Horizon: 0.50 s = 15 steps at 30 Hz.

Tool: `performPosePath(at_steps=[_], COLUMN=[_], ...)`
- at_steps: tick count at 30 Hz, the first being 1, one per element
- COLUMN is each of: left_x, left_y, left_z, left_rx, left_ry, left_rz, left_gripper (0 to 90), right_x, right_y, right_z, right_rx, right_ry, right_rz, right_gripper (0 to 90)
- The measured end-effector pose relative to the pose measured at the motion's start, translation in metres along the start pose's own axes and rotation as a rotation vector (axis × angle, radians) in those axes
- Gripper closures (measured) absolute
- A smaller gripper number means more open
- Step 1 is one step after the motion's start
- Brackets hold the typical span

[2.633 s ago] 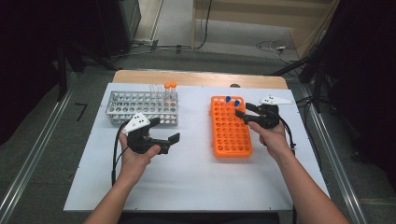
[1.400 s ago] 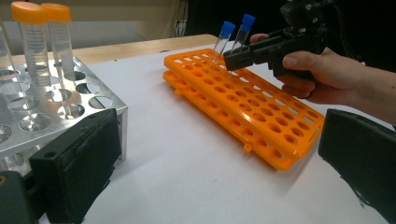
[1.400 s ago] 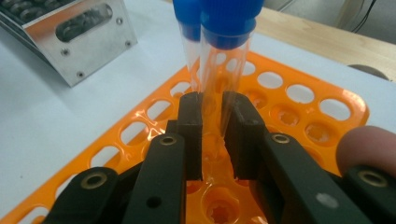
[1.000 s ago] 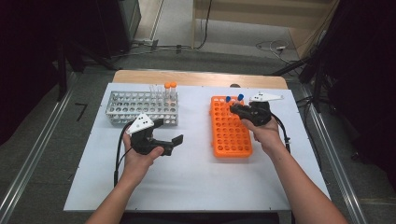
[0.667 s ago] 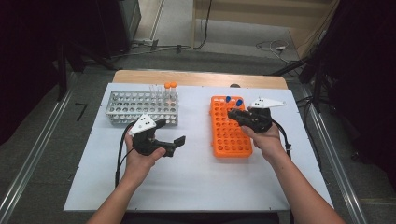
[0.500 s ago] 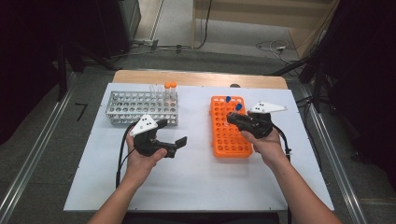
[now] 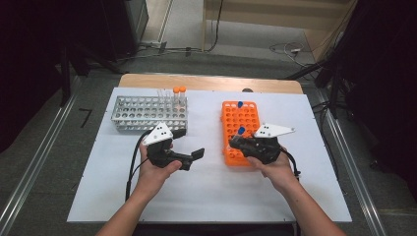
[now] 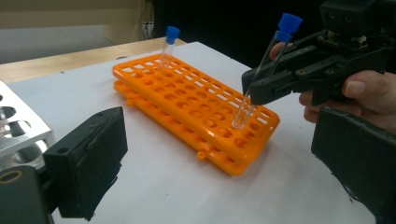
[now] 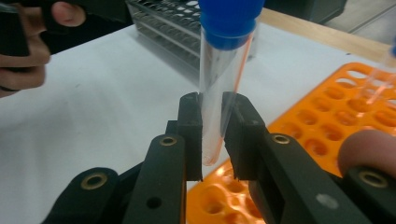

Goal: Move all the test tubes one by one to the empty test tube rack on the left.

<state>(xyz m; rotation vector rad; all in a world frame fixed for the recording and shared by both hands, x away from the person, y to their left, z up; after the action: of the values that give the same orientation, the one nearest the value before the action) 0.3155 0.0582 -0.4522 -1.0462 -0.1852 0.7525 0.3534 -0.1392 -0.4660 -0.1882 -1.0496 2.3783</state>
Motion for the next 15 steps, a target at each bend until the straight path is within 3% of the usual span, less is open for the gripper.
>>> performPosePath(at_steps=[10,15], left_x=[-0.025,-0.032], left_y=[0.001,-0.001], left_z=[-0.009,-0.011], left_rx=[0.014,0.007], left_ry=[0.091,0.127], left_rz=[-0.039,-0.053], left_gripper=[8.7,16.1], right_x=[0.034,0.046], right_y=[0.004,0.003], right_z=[-0.014,-0.02], right_rx=[0.038,0.052], right_ry=[-0.049,-0.068], right_rz=[0.062,0.085], right_gripper=[74.6,74.6])
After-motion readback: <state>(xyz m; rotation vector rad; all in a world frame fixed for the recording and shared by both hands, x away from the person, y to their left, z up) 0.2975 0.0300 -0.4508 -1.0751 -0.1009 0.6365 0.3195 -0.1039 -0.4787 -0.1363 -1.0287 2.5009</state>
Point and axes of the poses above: each handheld gripper's, and its own axes: z roughly backward along the jaws, y roughly out of its underside, x roughly to its left, the point moved 7 cm from there along -z, roughly forward along the jaws, and after that the axes turned 15 degrees about x, right-handed, at the moved point
